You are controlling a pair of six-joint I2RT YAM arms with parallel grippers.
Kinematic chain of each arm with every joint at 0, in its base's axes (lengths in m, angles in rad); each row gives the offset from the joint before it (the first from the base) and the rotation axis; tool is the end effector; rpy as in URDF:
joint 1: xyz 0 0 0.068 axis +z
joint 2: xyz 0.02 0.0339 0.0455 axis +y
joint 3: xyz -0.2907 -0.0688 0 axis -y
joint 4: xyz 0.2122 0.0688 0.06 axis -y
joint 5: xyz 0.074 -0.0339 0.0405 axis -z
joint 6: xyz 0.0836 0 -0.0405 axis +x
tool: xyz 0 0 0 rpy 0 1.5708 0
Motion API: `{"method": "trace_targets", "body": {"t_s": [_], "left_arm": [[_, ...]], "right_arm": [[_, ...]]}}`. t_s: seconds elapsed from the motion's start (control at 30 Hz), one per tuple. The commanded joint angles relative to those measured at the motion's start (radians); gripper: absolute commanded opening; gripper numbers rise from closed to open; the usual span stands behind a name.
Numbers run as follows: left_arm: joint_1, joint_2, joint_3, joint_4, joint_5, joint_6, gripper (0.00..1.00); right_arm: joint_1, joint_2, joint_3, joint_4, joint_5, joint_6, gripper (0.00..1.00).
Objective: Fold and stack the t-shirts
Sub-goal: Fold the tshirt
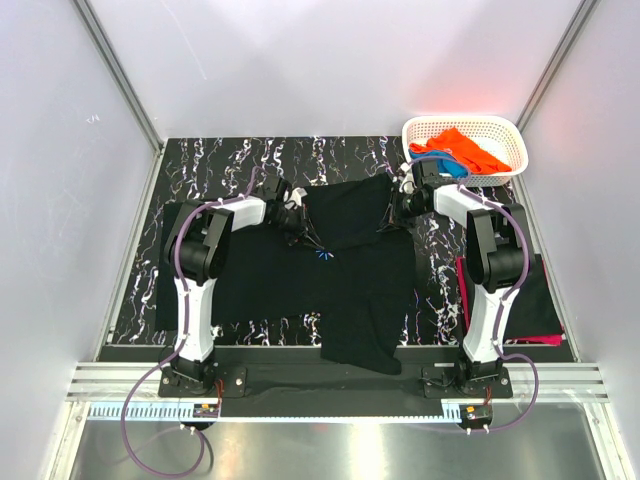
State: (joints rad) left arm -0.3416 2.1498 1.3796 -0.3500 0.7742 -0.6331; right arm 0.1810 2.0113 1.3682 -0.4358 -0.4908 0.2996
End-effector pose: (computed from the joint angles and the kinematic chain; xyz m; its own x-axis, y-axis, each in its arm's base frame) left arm 0.3869 -0.1996 0.1317 -0.9952 -0.0951 0.0213 -0.0774 0.6393 -0.7651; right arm 0.4056 0.1143 0.1670 -0.9399 0.0926 -0.3286 -0.1050 0.8374 0.5363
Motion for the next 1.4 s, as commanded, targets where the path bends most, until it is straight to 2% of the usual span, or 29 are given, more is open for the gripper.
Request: {"method": "trace_targets", "body": {"t_s": [0.0, 0.17, 0.37, 0.63, 1.13, 1.27, 1.3, 1.37], "left_arm": [[-0.002, -0.004, 0.029, 0.019, 0.020, -0.007, 0.00], [-0.002, -0.050, 0.001, 0.016, 0.030, -0.020, 0.00], [-0.002, -0.077, -0.020, 0.003, 0.051, -0.034, 0.00], [0.006, -0.103, -0.013, -0.024, 0.053, -0.039, 0.00], [0.030, -0.130, -0.037, -0.076, 0.071, -0.024, 0.00], [0.030, -0.111, -0.040, -0.096, 0.080, -0.008, 0.12], [0.036, -0.117, -0.036, -0.110, 0.070, 0.002, 0.17], [0.050, -0.152, -0.031, -0.141, 0.050, 0.045, 0.20]], "right_arm": [[-0.003, -0.057, -0.012, 0.029, -0.067, 0.059, 0.03], [-0.008, -0.095, -0.046, -0.014, -0.164, 0.199, 0.00], [-0.020, -0.108, -0.080, -0.087, -0.244, 0.285, 0.00], [-0.090, -0.125, -0.110, -0.118, -0.267, 0.305, 0.00], [-0.100, -0.039, -0.060, -0.159, -0.238, 0.220, 0.01], [-0.101, -0.049, -0.051, -0.249, -0.139, 0.168, 0.06], [-0.101, -0.060, -0.041, -0.268, -0.103, 0.150, 0.16], [-0.101, -0.083, 0.002, -0.302, 0.009, 0.104, 0.23]]}}
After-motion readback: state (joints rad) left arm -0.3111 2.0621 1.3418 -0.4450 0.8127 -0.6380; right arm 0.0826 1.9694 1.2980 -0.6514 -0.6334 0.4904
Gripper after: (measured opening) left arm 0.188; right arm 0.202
